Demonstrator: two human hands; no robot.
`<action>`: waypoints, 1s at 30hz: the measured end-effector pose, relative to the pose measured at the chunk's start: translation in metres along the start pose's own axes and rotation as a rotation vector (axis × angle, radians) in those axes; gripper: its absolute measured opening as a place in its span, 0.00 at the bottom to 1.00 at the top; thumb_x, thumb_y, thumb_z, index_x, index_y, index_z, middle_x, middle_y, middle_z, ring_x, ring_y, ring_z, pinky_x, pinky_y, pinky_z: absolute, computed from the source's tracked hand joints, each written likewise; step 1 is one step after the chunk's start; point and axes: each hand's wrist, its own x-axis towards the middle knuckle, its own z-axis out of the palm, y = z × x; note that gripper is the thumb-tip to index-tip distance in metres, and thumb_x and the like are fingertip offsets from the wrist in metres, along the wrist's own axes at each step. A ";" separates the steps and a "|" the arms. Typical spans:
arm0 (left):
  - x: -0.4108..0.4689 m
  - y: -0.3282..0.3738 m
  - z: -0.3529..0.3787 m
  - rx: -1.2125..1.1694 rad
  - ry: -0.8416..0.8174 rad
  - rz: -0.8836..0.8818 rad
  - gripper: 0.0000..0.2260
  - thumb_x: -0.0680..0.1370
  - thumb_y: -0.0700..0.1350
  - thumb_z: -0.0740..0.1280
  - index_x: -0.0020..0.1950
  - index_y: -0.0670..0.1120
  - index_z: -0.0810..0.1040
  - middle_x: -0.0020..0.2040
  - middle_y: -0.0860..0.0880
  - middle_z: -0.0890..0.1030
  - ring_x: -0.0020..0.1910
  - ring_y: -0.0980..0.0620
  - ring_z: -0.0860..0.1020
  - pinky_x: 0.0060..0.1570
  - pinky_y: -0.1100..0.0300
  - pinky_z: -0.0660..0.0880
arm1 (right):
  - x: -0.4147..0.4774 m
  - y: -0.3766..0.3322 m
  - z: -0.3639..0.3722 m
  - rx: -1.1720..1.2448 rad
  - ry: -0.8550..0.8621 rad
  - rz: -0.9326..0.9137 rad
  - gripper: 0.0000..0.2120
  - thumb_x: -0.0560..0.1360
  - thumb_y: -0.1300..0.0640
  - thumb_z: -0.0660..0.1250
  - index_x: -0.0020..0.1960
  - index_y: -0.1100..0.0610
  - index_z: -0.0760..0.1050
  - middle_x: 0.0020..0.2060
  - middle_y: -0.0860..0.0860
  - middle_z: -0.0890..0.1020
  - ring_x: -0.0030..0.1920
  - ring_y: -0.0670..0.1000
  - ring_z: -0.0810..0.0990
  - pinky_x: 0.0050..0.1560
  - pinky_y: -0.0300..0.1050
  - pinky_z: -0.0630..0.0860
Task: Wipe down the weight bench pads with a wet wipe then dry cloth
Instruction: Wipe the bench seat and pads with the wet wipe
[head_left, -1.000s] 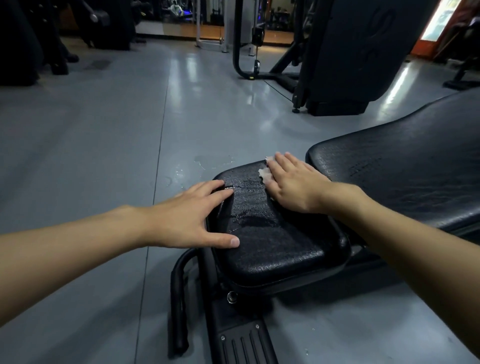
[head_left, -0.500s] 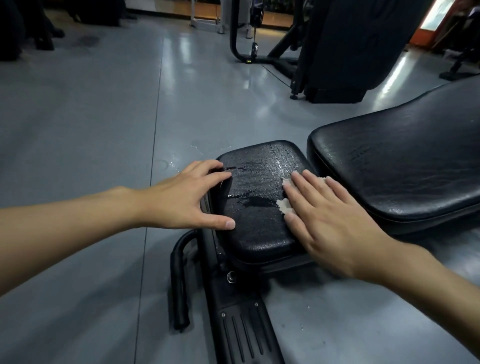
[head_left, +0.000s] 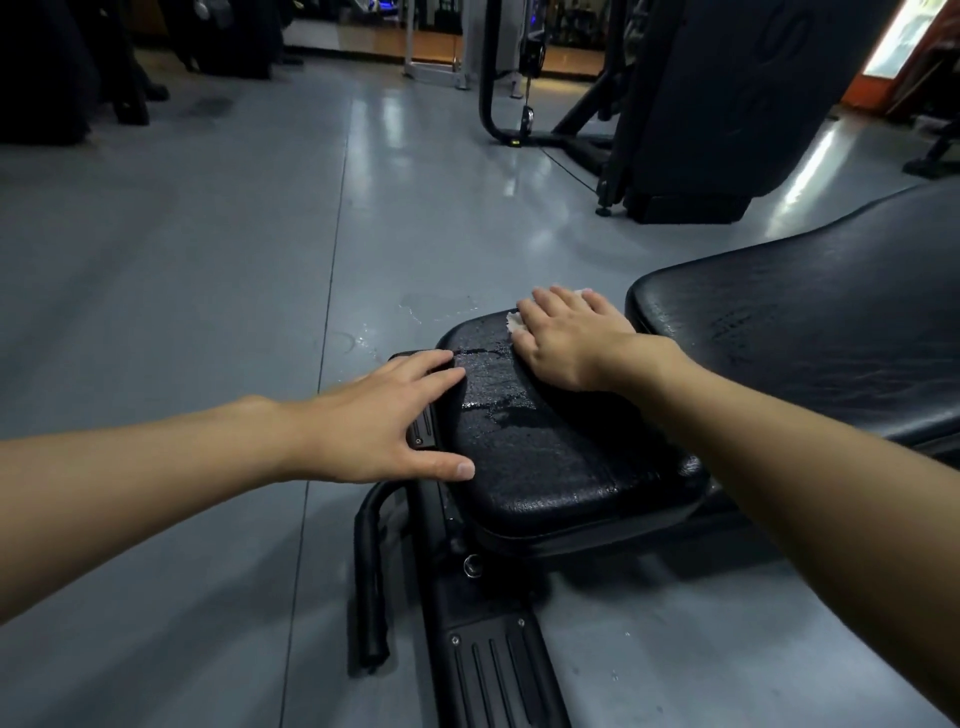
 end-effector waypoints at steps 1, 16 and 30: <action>-0.002 0.000 0.000 -0.005 -0.007 0.001 0.52 0.64 0.78 0.58 0.81 0.51 0.49 0.80 0.56 0.45 0.78 0.58 0.47 0.75 0.60 0.50 | -0.010 -0.002 0.001 -0.006 -0.004 -0.008 0.29 0.83 0.43 0.43 0.80 0.55 0.51 0.80 0.54 0.52 0.80 0.54 0.48 0.77 0.57 0.44; -0.006 0.003 0.005 -0.001 -0.016 -0.002 0.60 0.59 0.81 0.59 0.81 0.51 0.45 0.79 0.59 0.42 0.78 0.57 0.45 0.77 0.53 0.52 | -0.150 -0.021 0.004 0.090 0.137 -0.053 0.33 0.78 0.39 0.39 0.81 0.49 0.44 0.81 0.53 0.47 0.80 0.52 0.42 0.77 0.58 0.41; -0.010 0.012 0.005 0.054 0.018 -0.069 0.56 0.64 0.75 0.65 0.81 0.47 0.45 0.81 0.53 0.44 0.79 0.54 0.48 0.74 0.59 0.48 | -0.011 -0.022 0.004 -0.009 -0.012 -0.046 0.30 0.83 0.42 0.42 0.81 0.55 0.46 0.80 0.54 0.48 0.80 0.53 0.44 0.78 0.56 0.41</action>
